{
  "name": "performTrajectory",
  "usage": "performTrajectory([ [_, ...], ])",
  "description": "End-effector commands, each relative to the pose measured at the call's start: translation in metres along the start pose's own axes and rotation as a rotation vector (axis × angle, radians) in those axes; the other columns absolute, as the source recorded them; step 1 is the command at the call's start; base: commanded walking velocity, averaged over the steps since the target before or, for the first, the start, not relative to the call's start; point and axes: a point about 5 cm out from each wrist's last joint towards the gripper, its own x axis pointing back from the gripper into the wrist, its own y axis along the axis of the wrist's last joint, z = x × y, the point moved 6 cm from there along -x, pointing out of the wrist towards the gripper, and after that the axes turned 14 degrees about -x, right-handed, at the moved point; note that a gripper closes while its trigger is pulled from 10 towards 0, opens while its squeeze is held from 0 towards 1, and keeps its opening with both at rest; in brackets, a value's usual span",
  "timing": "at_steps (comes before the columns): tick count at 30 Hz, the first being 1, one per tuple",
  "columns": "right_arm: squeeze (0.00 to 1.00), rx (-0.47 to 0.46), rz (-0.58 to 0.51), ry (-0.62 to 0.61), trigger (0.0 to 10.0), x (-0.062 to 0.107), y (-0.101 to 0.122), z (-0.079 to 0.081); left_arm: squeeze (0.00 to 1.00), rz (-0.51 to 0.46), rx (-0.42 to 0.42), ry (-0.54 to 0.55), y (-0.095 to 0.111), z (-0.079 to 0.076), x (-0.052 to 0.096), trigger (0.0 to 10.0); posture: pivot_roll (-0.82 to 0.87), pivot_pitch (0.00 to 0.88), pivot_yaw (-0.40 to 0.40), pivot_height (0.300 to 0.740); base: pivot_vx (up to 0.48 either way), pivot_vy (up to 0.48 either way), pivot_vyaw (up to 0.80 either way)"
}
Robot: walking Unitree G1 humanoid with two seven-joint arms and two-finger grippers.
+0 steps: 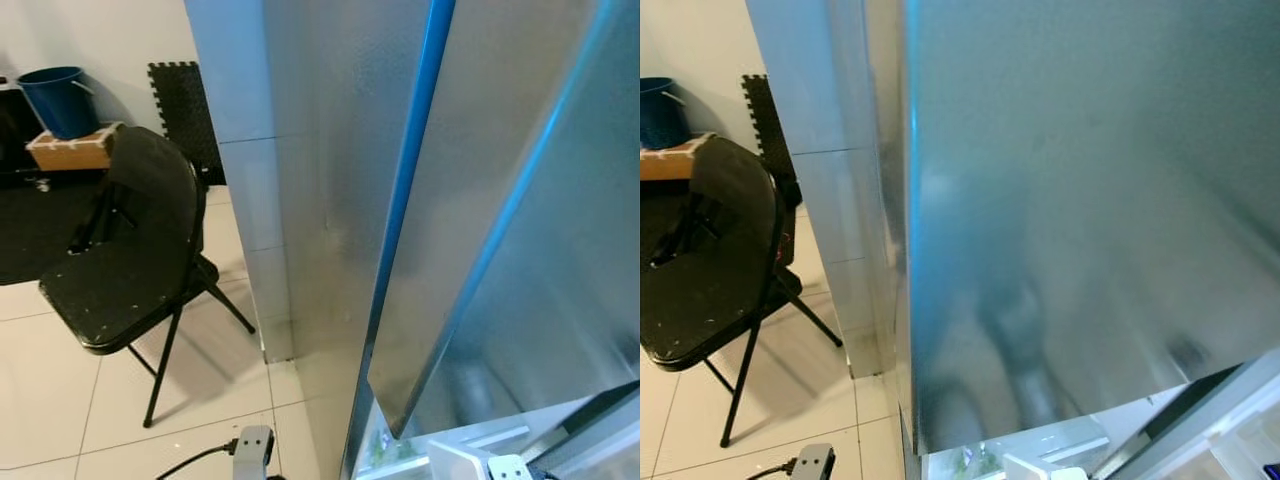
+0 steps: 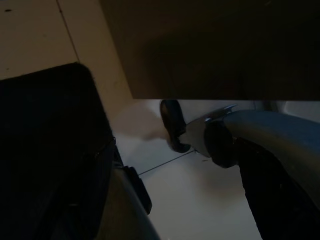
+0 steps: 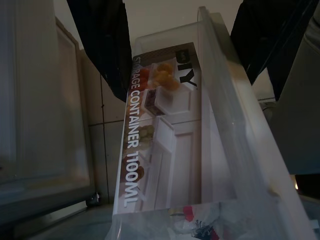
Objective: Restocking fridge
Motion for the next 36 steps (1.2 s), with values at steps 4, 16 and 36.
performTrajectory([
  [4, 0.00, -0.007, -0.015, -0.010, 10.0, 0.0004, 0.0031, -0.0036, 0.00, 0.040, -0.019, 0.015, -0.0099, 0.0023, 0.0019, 10.0, -0.04, 0.000, -0.043, 0.740, -0.323, 0.000, 0.00],
  [16, 0.00, -0.008, -0.015, -0.011, 10.0, 0.0005, 0.0029, -0.0041, 0.00, 0.042, -0.037, 0.024, -0.0100, 0.0028, 0.0017, 10.0, -0.04, 0.000, -0.042, 0.740, -0.402, 0.000, 0.00],
  [36, 0.00, -0.011, -0.008, -0.007, 10.0, 0.0010, 0.0003, -0.0050, 0.00, 0.041, -0.030, 0.056, -0.0104, 0.0114, 0.0043, 10.0, -0.04, 0.000, -0.046, 0.740, 0.000, 0.000, 0.00],
])
